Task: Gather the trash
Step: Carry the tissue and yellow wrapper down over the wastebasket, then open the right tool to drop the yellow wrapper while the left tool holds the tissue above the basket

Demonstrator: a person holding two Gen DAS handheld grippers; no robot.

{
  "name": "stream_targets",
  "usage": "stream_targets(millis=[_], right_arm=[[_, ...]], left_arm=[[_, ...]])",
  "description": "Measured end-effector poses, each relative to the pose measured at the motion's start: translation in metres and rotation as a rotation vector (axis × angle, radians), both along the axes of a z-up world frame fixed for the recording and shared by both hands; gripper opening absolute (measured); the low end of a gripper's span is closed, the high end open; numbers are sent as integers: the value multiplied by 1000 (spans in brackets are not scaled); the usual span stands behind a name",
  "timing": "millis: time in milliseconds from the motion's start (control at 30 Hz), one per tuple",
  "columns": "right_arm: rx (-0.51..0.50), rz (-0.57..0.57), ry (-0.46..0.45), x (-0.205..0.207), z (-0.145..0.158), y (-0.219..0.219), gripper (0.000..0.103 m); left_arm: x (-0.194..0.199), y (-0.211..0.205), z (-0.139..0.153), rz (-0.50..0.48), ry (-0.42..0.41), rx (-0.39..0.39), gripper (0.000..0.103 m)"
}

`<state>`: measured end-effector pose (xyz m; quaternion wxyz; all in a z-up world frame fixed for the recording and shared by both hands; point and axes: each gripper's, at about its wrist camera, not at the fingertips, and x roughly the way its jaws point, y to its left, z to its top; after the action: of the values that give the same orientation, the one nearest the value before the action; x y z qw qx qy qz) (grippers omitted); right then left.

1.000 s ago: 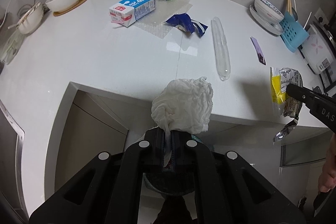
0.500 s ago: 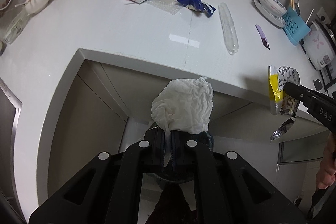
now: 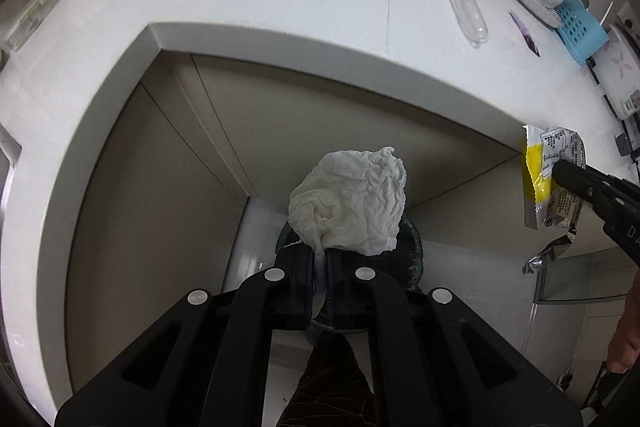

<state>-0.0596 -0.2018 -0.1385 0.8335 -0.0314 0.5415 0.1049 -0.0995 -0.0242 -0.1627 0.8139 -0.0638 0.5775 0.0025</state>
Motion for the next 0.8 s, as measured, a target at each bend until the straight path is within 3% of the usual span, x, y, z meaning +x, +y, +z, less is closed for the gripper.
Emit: stream_targets(millis=[367,800], right_arm=[[-4,13,84,-4,-57,2,17],[-16,20,150,-1,-116,6,17]], left_arm=[[-6,3,-53,16,46,-50,4],[-15,12,-93,34,88,-77,4]])
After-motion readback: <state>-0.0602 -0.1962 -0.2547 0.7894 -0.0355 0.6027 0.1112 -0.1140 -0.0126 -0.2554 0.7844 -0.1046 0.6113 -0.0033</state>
